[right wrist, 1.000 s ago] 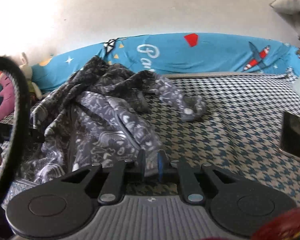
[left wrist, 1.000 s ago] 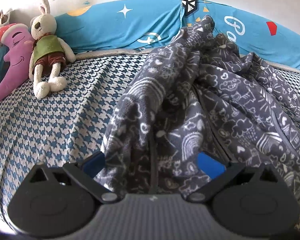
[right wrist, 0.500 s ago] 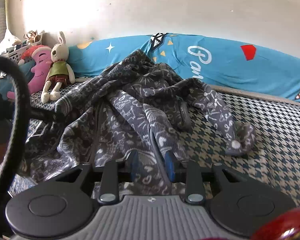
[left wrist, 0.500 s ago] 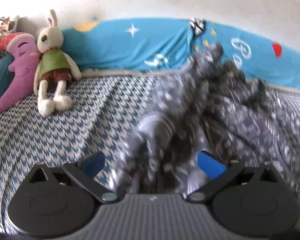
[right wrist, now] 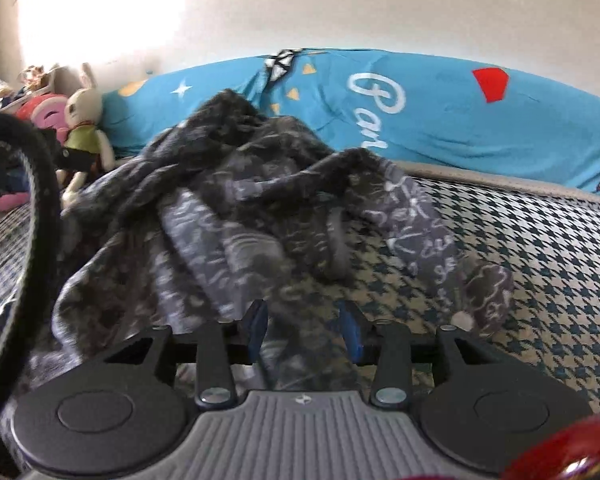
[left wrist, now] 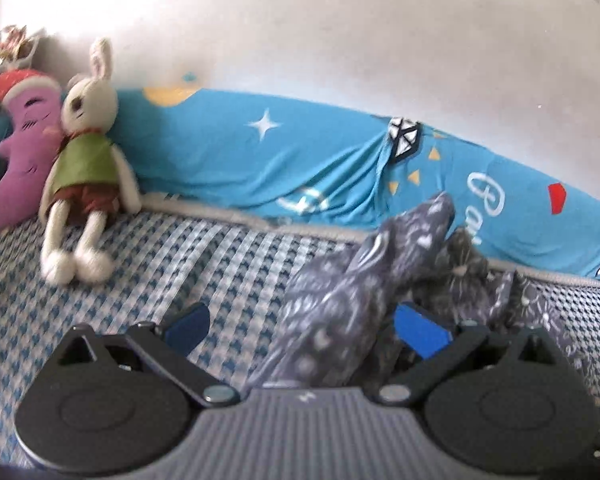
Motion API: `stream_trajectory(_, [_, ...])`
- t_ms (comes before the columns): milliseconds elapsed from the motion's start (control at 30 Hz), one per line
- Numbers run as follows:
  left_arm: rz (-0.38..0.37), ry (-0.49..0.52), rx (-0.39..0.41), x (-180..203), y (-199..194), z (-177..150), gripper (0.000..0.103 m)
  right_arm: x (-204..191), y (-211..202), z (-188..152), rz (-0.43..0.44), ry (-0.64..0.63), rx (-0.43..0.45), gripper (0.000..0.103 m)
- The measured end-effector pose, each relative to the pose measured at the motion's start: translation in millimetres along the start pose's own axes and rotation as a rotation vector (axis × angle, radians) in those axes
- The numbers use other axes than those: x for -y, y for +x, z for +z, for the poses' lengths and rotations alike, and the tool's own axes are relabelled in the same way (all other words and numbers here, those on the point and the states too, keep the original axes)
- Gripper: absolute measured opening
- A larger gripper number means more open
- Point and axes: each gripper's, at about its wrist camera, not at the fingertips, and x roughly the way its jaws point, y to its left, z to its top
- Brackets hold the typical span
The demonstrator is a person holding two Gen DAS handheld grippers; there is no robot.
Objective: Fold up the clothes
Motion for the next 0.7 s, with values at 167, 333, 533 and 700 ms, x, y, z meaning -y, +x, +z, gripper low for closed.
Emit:
stream_trajectory(167, [-0.03,0.052,-0.002,21.6,25.8,13.0,0.103,13.2,19.2,5.6,-0.014,0.013,-0.02,0.043])
stream_trajectory(333, [-0.025,0.141,-0.03,48.1,56.0,20.4,0.103,18.6,40.8,7.1,0.028,-0.016,-0.05,0.043])
stream_trajectory(533, [-0.005,0.215,-0.058,74.8,86.0,17.3,0.103,11.1,60.1,8.6,0.074,-0.093,-0.061,0.043])
stream_trajectory(700, [0.055,0.247,-0.053,84.4,100.8,14.5,0.103,-5.6,77.4,9.8,0.109,-0.201,-0.079,0.043])
